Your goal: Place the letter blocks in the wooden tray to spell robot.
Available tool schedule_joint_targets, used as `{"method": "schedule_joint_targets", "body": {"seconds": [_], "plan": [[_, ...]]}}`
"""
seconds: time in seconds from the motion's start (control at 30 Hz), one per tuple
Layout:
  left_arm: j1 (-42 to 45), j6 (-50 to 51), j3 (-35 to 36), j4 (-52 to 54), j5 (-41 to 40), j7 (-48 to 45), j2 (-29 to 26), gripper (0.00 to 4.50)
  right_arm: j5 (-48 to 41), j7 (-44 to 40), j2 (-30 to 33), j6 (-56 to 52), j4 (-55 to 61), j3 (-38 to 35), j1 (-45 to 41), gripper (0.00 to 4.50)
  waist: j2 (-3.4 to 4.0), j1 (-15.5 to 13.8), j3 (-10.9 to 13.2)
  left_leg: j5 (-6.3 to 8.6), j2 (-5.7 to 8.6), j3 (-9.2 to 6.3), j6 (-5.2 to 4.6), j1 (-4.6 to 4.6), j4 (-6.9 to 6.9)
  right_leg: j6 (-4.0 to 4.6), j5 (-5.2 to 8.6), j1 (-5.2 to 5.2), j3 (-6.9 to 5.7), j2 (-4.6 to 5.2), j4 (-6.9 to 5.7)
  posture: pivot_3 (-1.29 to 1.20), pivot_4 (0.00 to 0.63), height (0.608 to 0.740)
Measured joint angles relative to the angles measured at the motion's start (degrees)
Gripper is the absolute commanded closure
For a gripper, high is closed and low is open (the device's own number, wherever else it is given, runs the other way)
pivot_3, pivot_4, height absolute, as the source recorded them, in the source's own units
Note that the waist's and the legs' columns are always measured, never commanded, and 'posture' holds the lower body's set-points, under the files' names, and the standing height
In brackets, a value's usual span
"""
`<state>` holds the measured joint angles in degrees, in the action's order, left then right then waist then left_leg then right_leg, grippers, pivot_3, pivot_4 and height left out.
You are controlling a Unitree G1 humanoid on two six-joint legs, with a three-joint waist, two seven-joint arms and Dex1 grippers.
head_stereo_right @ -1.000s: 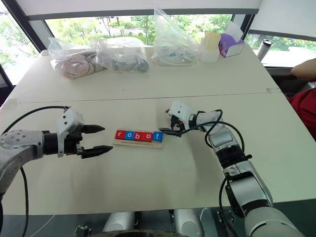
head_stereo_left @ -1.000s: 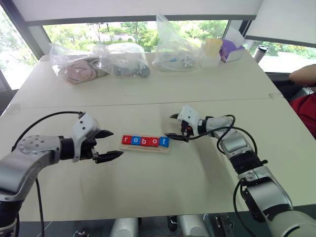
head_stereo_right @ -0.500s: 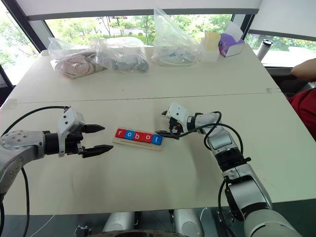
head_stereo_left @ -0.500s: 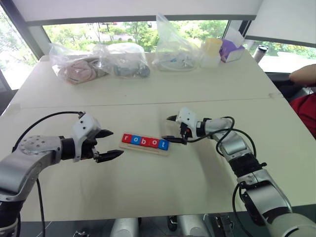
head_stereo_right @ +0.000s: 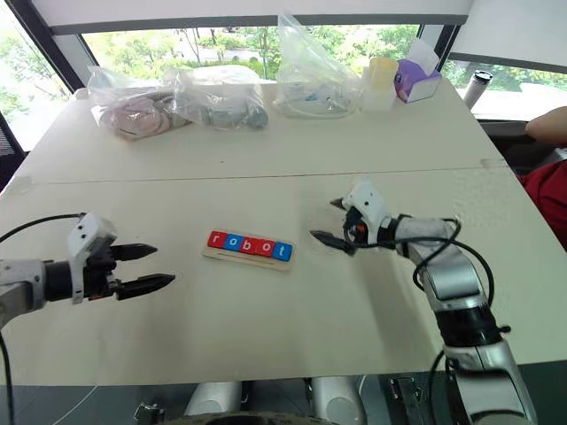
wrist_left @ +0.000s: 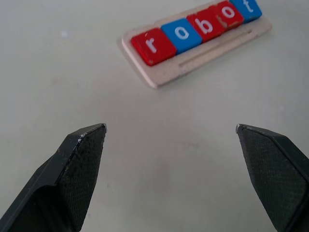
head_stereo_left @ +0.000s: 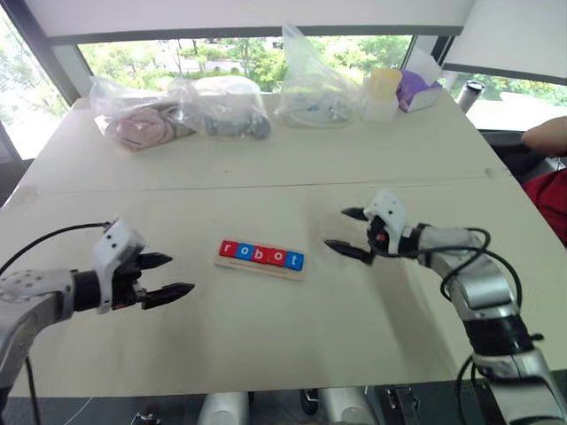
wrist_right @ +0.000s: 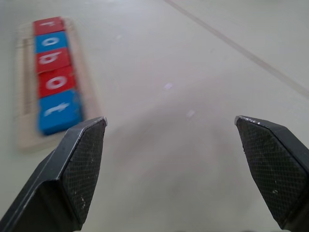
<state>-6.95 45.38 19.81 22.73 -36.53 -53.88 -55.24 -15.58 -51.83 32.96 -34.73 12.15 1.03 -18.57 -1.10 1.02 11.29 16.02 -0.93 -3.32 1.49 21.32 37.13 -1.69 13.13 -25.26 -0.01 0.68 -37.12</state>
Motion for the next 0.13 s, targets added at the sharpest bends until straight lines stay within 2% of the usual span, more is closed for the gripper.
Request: {"method": "schedule_joint_targets", "body": {"seconds": [0.13], "plan": [[-5.14, 0.2, 4.66, 0.85, -0.39, -0.05, 1.08, 0.0, -11.26, 0.14, 4.0, -14.5, 15.73, -4.63, 6.49, 0.12, -0.01, -0.2, -0.01, 0.0, -0.01, -0.03, 0.0, -0.09, 0.07, 0.02, 0.05, 0.1, -0.01, -0.01, 0.01, 0.0, 0.15, 0.74]]}}
